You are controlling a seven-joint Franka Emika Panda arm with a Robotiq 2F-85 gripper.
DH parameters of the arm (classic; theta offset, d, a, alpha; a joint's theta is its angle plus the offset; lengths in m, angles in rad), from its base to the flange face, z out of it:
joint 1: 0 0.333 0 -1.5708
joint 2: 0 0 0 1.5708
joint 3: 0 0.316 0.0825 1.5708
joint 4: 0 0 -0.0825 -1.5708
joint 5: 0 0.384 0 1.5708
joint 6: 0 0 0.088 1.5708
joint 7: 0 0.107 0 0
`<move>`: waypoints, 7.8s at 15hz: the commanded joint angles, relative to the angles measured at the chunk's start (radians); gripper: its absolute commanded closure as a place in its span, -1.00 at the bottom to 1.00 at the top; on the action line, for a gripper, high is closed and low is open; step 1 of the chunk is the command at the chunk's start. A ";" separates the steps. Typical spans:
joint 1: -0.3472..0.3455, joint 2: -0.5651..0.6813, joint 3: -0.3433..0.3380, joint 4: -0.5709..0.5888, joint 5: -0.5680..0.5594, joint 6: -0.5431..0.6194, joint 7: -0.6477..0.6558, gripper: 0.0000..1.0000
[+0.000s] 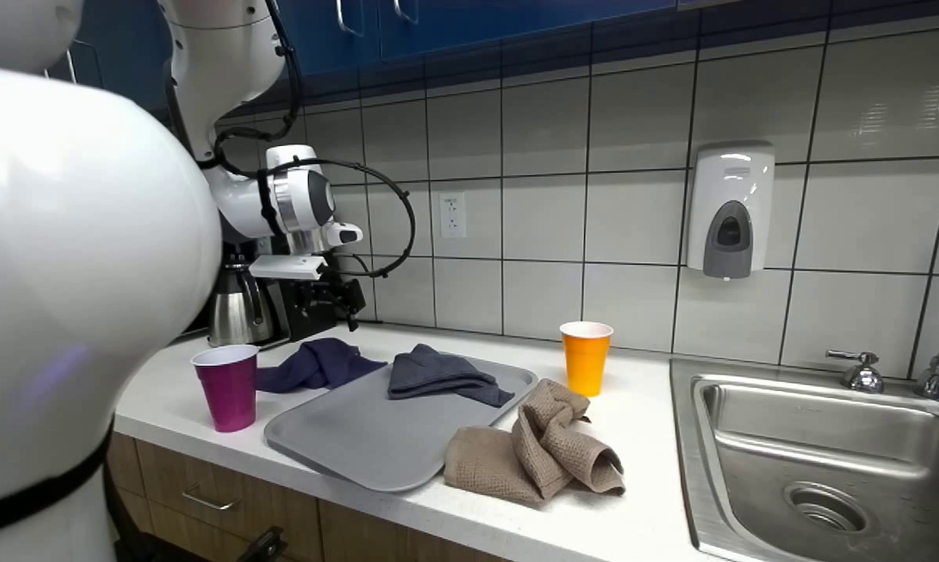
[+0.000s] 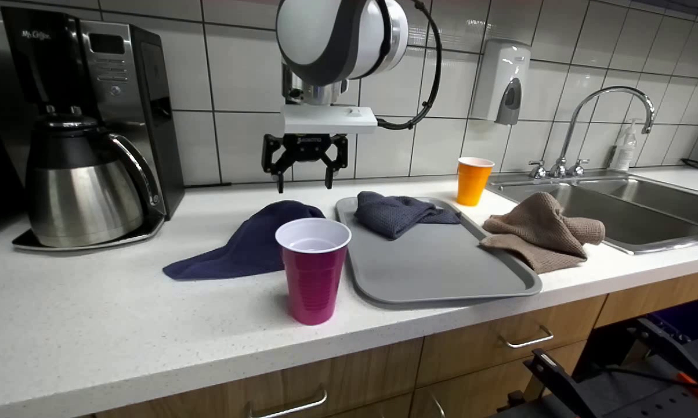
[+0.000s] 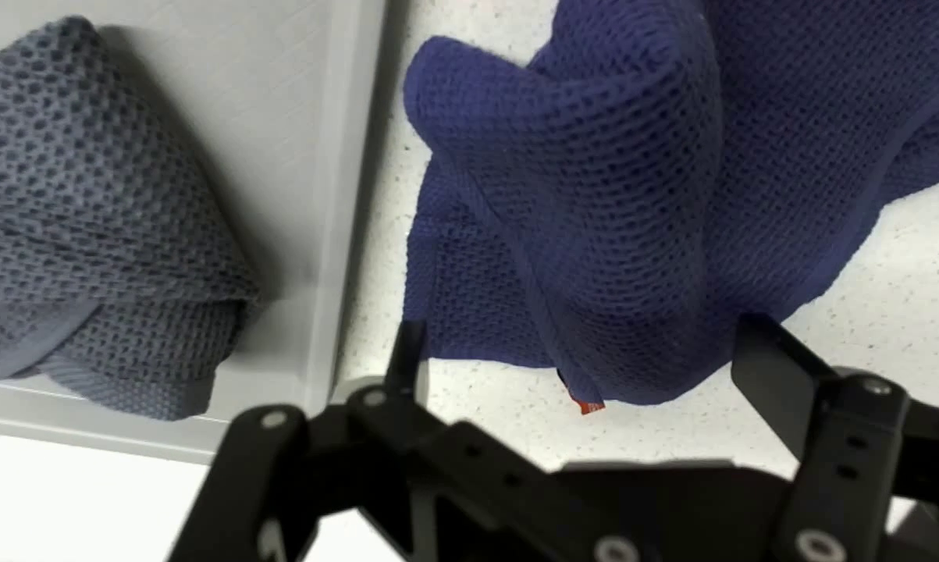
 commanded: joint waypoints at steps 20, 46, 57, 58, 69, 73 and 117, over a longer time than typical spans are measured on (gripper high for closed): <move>-0.140 -0.194 0.003 -0.223 -0.081 0.009 0.058 -1.00; -0.213 -0.017 -0.028 -0.166 -0.030 0.101 -0.067 -1.00; -0.209 0.108 -0.063 -0.039 -0.004 0.086 -0.071 -1.00; -0.208 0.117 -0.067 -0.031 0.000 0.085 -0.071 -1.00; -0.211 0.156 -0.085 0.015 0.035 0.083 -0.086 0.28; -0.209 0.147 -0.087 0.015 0.039 0.087 -0.088 0.88; -0.166 0.143 -0.218 0.177 0.011 0.089 0.073 0.93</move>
